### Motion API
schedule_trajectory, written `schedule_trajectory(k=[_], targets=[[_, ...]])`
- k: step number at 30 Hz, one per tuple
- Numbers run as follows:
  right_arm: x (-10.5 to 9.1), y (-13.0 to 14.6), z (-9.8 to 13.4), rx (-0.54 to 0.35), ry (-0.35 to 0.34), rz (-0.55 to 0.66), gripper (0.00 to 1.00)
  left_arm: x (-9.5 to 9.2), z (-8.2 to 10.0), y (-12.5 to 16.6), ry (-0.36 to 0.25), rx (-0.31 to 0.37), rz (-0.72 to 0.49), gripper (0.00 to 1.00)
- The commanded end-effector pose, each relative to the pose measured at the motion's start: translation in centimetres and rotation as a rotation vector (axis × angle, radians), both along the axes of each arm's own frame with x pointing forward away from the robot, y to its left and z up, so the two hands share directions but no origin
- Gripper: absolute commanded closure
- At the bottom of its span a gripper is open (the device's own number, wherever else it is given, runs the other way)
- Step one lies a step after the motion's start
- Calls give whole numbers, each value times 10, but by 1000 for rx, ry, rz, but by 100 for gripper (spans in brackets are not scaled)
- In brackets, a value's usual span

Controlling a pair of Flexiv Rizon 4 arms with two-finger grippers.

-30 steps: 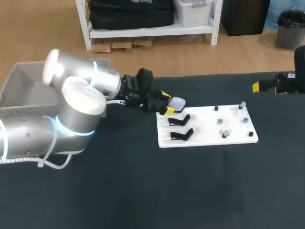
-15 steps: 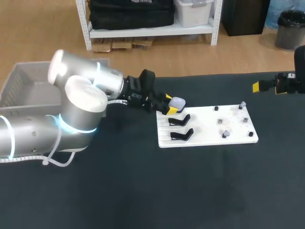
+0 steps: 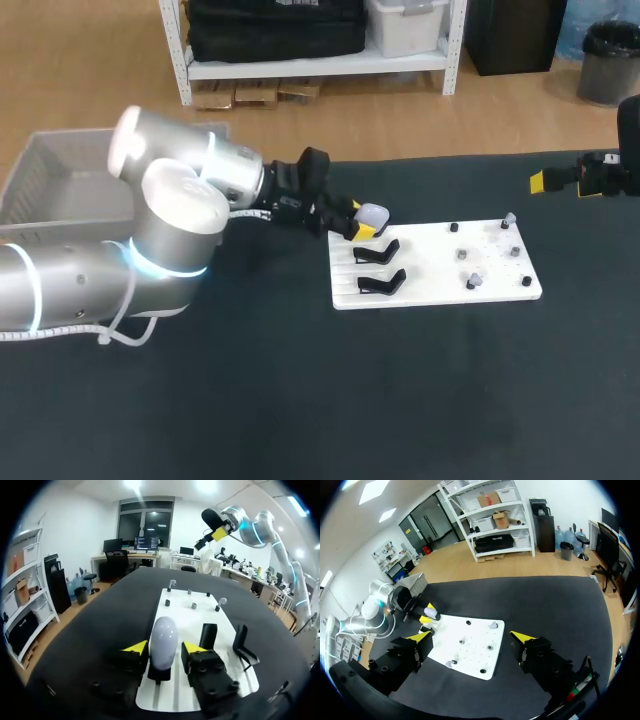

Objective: Pick up each earbud case from the left stands, insert the matching earbuds, close the lid, and place the case in the box.

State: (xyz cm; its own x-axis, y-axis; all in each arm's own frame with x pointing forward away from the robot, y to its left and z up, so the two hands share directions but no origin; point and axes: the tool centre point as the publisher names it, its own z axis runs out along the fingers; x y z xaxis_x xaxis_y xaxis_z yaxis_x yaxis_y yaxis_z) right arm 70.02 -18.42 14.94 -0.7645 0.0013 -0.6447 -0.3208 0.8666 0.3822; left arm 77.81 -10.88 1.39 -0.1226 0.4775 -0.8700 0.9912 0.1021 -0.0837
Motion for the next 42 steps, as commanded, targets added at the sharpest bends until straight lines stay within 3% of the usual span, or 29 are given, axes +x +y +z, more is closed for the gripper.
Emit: schedule_trajectory(k=[1,5,13,25,34,42], targets=[[0,0,0,0,1,1,0,4,-4,-1,5,-3,-11,65],[0,0,0,0,1,1,0,4,-5,-1,8,-3,-11,73],[0,0,0,0,1,1,0,3,-5,-1,7,-3,-15,100],[0,0,0,0,1,1,0,14,6,9,-33,7,14,100],[0,0,0,0,1,1,0,-2,24,5,-58,2,41,100],[-1,66,5,-22,35,79,0,-17,50,-3,-102,48,78,100]])
